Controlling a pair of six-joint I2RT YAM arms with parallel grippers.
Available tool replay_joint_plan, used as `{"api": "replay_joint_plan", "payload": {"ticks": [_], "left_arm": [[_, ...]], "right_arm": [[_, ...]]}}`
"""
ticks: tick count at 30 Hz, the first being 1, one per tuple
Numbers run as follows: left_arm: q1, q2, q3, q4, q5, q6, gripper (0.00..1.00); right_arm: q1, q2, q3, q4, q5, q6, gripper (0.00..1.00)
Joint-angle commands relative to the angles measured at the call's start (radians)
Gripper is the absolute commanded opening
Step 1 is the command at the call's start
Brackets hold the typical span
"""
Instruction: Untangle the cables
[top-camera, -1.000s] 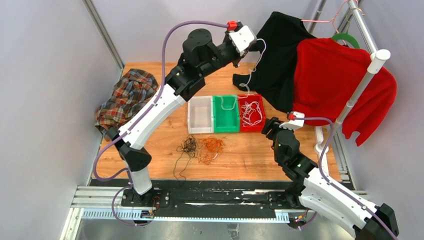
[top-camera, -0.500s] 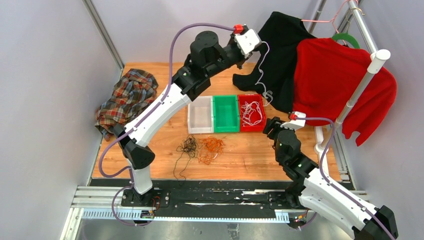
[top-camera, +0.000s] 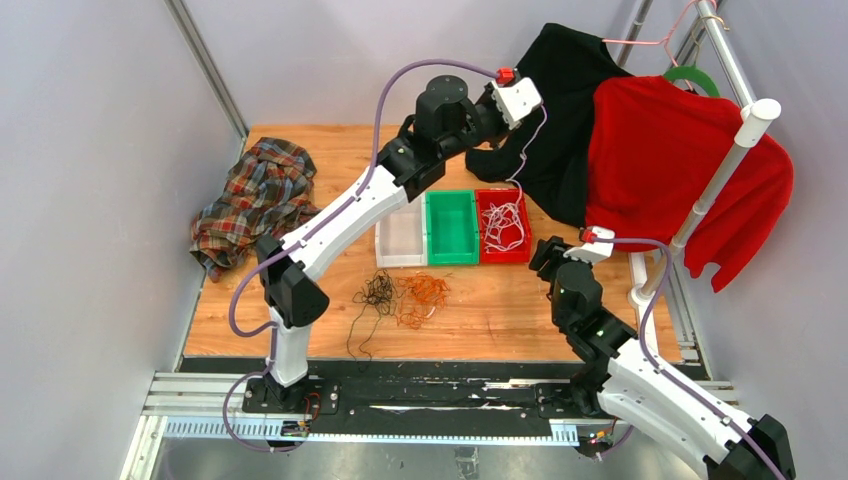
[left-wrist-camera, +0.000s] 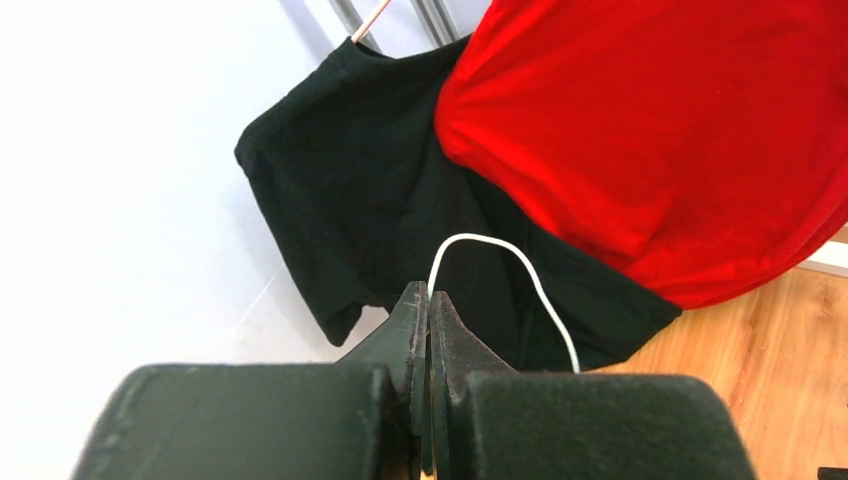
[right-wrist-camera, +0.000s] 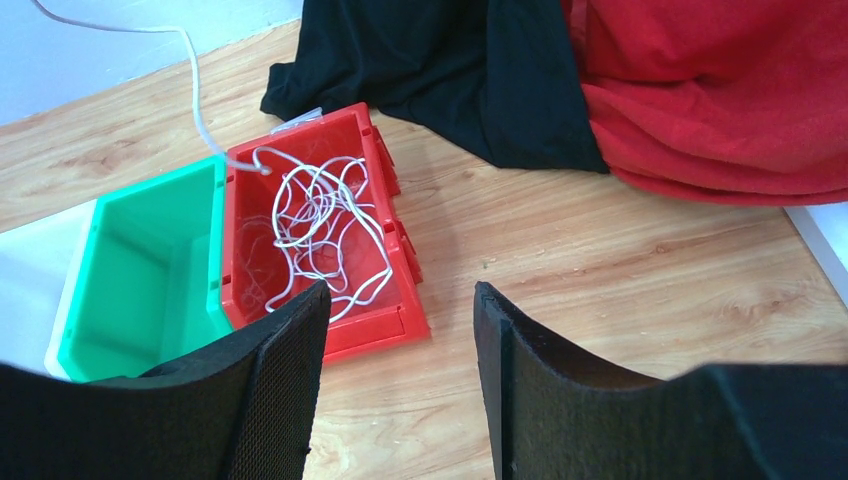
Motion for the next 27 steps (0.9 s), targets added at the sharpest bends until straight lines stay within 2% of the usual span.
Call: {"api": "replay_joint_plan", "payload": {"ticks": [1, 12, 18, 27], "left_arm": [[-0.016, -0.022, -0.050, 0.062, 0.005, 0.018, 0.00], [-0.021, 0.030, -0.227, 0.002, -0.073, 0.141, 0.00], [-0.021, 0.105, -0.231, -0.046, -0.070, 0.184, 0.01], [-0.034, 0.249, -0.176, -0.075, -0.037, 0.135, 0.00]], "right_arm": [[-0.016, 0.001, -0.004, -0.009, 0.035, 0.018, 0.55], [-0.060, -0.019, 0.006, -0.033, 0.033, 0.006, 0.55], [-0.110, -0.024, -0.005, -0.050, 0.009, 0.027, 0.55], [-0.154, -0.002, 0.000, -0.053, -0.055, 0.066, 0.54]]}}
